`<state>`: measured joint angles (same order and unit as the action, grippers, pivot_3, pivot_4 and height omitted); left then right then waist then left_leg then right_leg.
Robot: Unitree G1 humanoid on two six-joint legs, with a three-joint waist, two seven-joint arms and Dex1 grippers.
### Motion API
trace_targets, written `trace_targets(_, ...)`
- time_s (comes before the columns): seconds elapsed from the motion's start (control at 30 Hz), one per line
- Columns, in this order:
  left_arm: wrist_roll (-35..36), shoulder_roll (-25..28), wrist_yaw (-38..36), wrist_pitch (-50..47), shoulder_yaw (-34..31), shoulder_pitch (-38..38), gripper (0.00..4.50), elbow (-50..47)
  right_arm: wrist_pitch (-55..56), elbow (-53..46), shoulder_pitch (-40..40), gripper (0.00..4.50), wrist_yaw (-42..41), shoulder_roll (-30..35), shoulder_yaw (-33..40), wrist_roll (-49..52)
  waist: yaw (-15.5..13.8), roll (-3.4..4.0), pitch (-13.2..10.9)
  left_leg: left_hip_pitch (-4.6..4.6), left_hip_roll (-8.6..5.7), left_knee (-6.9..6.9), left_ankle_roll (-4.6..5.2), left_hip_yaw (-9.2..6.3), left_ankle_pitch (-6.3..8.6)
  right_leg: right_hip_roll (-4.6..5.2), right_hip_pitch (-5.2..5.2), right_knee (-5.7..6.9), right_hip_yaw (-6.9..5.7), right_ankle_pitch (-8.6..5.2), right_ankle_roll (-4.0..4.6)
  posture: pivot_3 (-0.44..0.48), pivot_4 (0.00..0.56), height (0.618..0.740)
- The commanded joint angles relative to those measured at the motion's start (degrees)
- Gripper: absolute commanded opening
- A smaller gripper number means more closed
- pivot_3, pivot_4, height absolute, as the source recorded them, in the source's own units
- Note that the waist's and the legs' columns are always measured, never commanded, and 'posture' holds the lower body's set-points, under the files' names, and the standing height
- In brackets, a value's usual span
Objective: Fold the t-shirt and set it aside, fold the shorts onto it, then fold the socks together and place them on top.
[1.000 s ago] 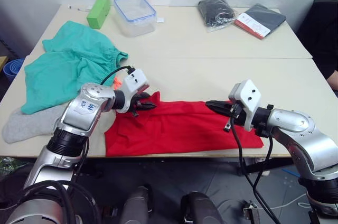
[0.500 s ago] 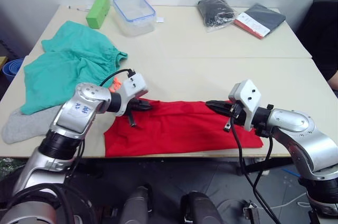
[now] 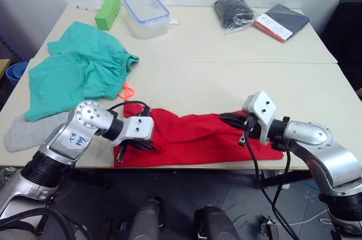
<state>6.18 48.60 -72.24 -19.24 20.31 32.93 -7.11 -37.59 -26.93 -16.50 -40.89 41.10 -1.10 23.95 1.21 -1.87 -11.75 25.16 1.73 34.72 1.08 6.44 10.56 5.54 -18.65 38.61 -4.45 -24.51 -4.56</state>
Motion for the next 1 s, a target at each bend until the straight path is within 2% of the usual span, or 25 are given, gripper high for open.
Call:
trace_targets(0.03, -0.7, -1.2, 2.1, 0.7, -1.9, -0.4, 0.65, 1.7, 0.8, -2.8, 0.9, 0.00, 0.2, 0.3, 1.4, 0.0, 0.1, 0.00, 0.0, 0.00, 0.00, 0.00, 0.00, -0.01, 0.00, 0.00, 0.00, 0.02, -0.01, 0.00, 0.00, 0.000, 0.150, 0.740)
trace_targets(0.13, 0.2, -1.2, 1.6, 0.0, -2.9, 0.2, 1.58, 3.0, 0.7, -3.2, 1.3, 0.00, 0.6, 0.2, 1.7, 0.0, 0.3, 0.00, 0.0, -0.01, 0.00, 0.00, 0.00, -0.01, -0.01, -0.01, 0.00, 0.03, -0.01, 0.00, 0.00, 0.000, 0.150, 0.740)
trace_targets(0.2, 3.5, -0.7, -1.0, -2.6, -4.5, 0.4, 2.21, 2.9, 0.7, -3.4, 1.4, 0.00, 0.8, 0.2, 1.7, 0.0, 0.4, 0.00, 0.0, -0.01, 0.02, 0.00, -0.02, -0.01, -0.02, -0.03, -0.01, 0.04, -0.01, 0.00, 0.00, 0.000, 0.150, 0.740)
trace_targets(0.23, 7.3, 0.1, -3.7, -5.1, -6.8, 0.9, 2.50, 2.7, 0.7, -3.4, 0.9, 0.00, 1.3, -0.2, 1.4, -0.2, 0.4, 0.00, 0.0, -0.01, 0.02, 0.00, -0.02, -0.01, -0.02, -0.03, -0.02, 0.04, -0.01, 0.00, 0.00, 0.000, 0.150, 0.740)
trace_targets(0.3, 13.1, 1.0, -6.7, -10.5, -10.5, 2.4, 2.50, 3.0, 0.3, -3.3, -0.2, 0.00, 2.2, -1.1, 0.7, -0.2, 0.4, 0.00, 0.0, 0.01, 0.03, 0.00, -0.03, -0.02, -0.02, -0.03, -0.02, 0.05, -0.01, 0.00, 0.00, 0.000, 0.150, 0.740)
trace_targets(0.37, 17.4, -0.2, -6.0, -17.2, -14.3, 7.1, 2.50, 6.9, 0.2, -2.8, -1.9, 0.00, 3.4, -2.9, -1.2, -1.0, 0.3, 0.00, 0.0, -0.01, 0.02, 0.01, -0.03, -0.03, -0.02, -0.03, -0.01, 0.05, -0.02, 0.00, 0.00, 0.000, 0.150, 0.740)
trace_targets(0.47, 19.5, -1.4, -4.1, -22.3, -16.1, 11.4, 2.50, 10.5, 0.3, -1.7, -3.6, 0.00, 4.7, -5.1, -3.6, -2.8, 0.3, 0.00, 0.0, -0.02, 0.01, 0.07, -0.05, -0.11, -0.05, -0.04, -0.01, 0.13, -0.05, 0.00, 0.00, 0.000, 0.150, 0.740)
trace_targets(0.57, 14.3, -2.8, -0.8, -18.1, -13.5, 11.7, 1.91, 13.9, 0.1, 2.2, -6.2, 0.00, 8.3, -9.0, -7.5, -6.7, 0.3, 0.02, 0.0, -0.06, -0.04, 0.09, -0.03, -0.07, -0.04, -0.01, 0.05, 0.10, -0.02, 0.00, 0.00, 0.000, 0.150, 0.740)
trace_targets(0.77, 6.4, -6.1, 2.2, -10.6, -6.4, 7.6, 0.03, 14.9, 0.0, 10.6, -7.1, 0.00, 14.3, -11.8, -11.8, -15.6, 0.3, 0.01, 0.0, 0.05, -0.03, 0.14, -0.04, -0.04, -0.05, -0.02, -0.04, 0.15, -0.01, 0.00, 0.00, 0.000, 0.150, 0.740)
trace_targets(0.9, -0.8, -8.2, 7.0, -4.6, -2.8, 7.3, 0.03, 20.0, -1.9, 11.1, -4.5, 0.00, 15.5, -8.9, -10.8, -19.3, 0.2, 0.01, 0.0, 0.08, -0.02, 0.19, -0.03, -0.05, -0.05, -0.02, -0.07, 0.20, 0.00, 0.00, 0.00, 0.000, 0.150, 0.740)
trace_targets(1.0, -3.4, -9.5, 8.9, -1.1, -2.3, 7.1, 0.03, 24.3, -3.6, 7.6, 0.1, 0.00, 15.3, -4.3, -8.1, -21.2, -0.2, 0.05, 0.0, -0.01, -0.03, 0.21, -0.01, -0.06, -0.03, 0.02, 0.04, 0.17, -0.02, 0.00, 0.00, 0.000, 0.150, 0.740)
